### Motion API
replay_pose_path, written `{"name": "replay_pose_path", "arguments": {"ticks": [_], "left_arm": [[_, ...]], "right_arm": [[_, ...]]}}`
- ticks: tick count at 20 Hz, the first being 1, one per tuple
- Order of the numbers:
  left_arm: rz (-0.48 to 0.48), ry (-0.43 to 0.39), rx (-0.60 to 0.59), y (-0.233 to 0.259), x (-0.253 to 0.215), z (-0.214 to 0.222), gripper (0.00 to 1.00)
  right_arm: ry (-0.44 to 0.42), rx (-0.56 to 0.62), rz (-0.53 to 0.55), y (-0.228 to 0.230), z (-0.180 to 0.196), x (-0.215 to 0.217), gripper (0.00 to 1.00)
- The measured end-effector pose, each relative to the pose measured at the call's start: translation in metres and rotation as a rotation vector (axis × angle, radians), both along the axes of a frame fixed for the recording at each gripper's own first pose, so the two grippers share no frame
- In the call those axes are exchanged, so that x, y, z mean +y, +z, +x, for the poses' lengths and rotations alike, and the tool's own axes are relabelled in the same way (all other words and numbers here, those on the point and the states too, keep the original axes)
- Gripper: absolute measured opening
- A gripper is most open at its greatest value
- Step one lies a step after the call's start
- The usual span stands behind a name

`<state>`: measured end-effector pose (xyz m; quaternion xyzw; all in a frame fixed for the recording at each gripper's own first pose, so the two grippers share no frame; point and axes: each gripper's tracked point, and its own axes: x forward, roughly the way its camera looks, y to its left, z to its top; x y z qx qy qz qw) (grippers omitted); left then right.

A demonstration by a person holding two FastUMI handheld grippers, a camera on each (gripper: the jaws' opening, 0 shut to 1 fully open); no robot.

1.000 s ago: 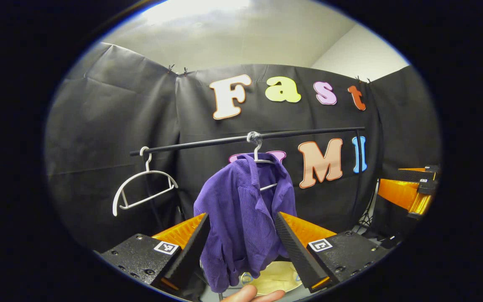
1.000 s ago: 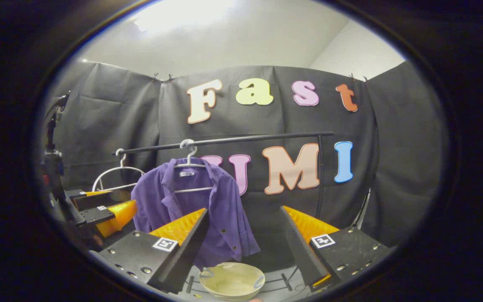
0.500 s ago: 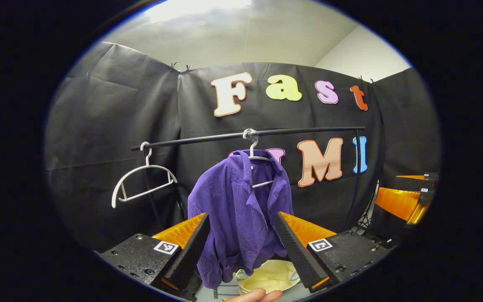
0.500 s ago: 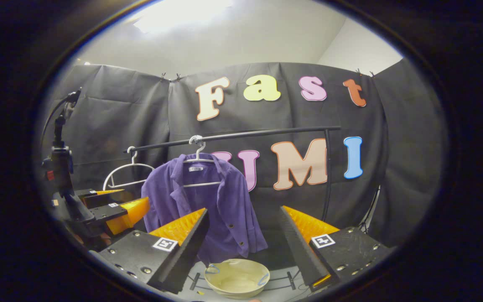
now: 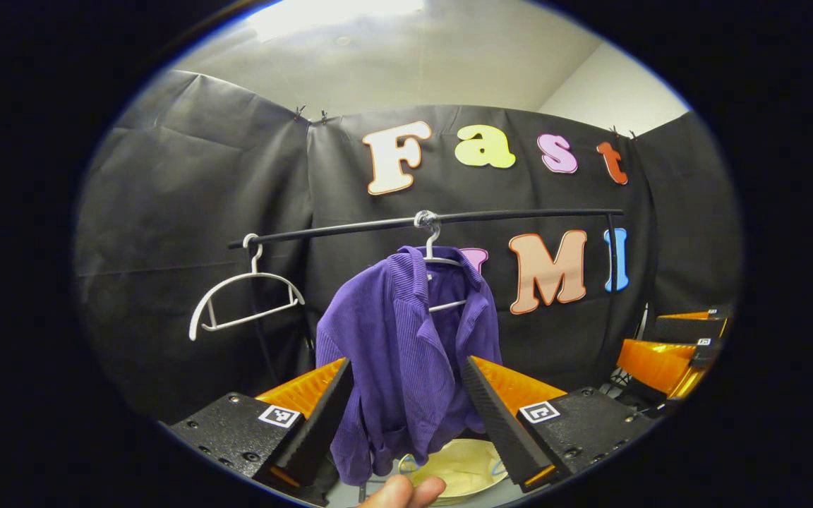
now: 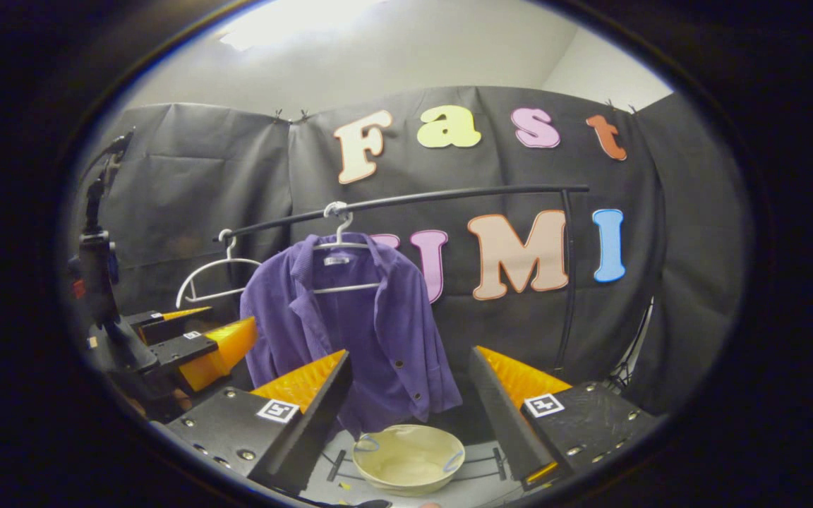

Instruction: Grasp the clothes on the hanger with both hands and then place them into the laundry hamper below.

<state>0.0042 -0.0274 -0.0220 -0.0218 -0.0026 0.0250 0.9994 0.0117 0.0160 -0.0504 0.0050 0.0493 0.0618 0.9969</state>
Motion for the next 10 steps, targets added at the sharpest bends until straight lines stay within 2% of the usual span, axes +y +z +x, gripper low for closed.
{"name": "replay_pose_path", "arguments": {"ticks": [2,3,5,6,7,9,10], "left_arm": [[-0.011,-0.005,0.004,-0.007,-0.003,0.015,0.97],[-0.010,-0.005,0.017,-0.012,-0.003,0.024,0.99],[-0.015,-0.006,0.038,-0.021,-0.005,0.045,0.97],[-0.017,-0.015,0.048,-0.026,-0.008,0.056,0.99],[-0.012,-0.023,0.056,-0.032,-0.011,0.069,0.99],[0.000,-0.022,0.064,-0.041,-0.013,0.091,0.97],[0.002,-0.022,0.070,-0.046,-0.014,0.100,0.99]], "right_arm": [[0.016,0.015,-0.038,-0.006,0.009,0.008,1.00],[0.017,0.028,-0.065,-0.007,0.015,0.008,1.00],[0.006,0.043,-0.107,-0.010,0.026,0.004,0.96],[-0.005,0.046,-0.113,-0.010,0.033,0.001,1.00],[-0.015,0.051,-0.108,-0.011,0.039,-0.001,0.96],[-0.032,0.066,-0.082,-0.015,0.053,-0.003,0.96],[-0.036,0.077,-0.071,-0.018,0.061,-0.003,1.00]]}}
